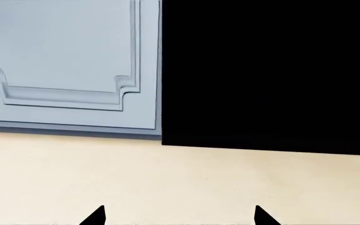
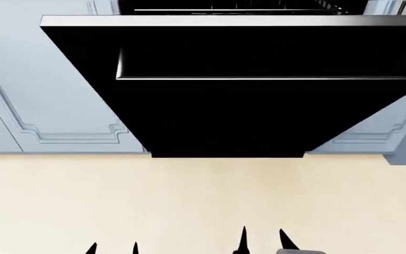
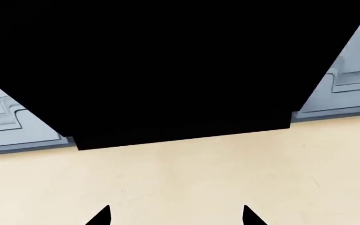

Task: Close the dishwasher door

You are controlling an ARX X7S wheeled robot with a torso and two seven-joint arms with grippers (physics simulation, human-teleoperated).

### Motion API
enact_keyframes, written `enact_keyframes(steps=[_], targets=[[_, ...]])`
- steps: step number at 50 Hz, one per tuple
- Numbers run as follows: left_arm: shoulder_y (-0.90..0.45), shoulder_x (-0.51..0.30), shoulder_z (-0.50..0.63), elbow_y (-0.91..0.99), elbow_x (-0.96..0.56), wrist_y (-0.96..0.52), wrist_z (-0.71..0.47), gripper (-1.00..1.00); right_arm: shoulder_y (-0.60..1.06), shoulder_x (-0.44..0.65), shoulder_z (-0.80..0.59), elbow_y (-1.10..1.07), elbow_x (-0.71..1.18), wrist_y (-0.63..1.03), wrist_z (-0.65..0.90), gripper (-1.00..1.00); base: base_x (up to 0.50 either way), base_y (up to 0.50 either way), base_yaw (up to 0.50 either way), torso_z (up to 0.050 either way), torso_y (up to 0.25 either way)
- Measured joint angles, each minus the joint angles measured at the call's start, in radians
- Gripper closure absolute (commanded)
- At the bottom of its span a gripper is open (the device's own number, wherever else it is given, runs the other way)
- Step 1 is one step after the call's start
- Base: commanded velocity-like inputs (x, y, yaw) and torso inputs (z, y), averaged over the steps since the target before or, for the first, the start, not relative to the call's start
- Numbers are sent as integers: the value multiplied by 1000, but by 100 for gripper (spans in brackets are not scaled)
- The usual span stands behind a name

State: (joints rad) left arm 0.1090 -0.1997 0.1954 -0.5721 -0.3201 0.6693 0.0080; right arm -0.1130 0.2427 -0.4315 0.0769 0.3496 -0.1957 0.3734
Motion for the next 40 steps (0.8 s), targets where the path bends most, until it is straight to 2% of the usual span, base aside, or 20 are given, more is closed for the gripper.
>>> enact_keyframes(steps=[7, 11, 24, 31, 40], targets=[[0, -1, 2, 0, -2, 1, 0, -100, 1, 2, -3, 1, 2, -2, 0, -100, 2, -500, 0, 0, 0], [3, 1, 5, -1, -2, 1, 0, -100, 0, 5, -5, 4, 0, -9, -4, -100, 435, -228, 0, 0, 0], [0, -2, 8, -2, -5, 3, -3, -100, 4, 8, -13, 10, -6, -24, -7, -100, 500, -7, 0, 0, 0], [-3, -3, 9, -2, -6, 5, -4, -100, 7, 10, -16, 6, -9, -17, 0, -100, 57, 0, 0, 0, 0], [0, -4, 11, -3, -8, 6, -6, -100, 6, 13, -21, 6, -14, -14, 7, -100, 500, 0, 0, 0, 0]])
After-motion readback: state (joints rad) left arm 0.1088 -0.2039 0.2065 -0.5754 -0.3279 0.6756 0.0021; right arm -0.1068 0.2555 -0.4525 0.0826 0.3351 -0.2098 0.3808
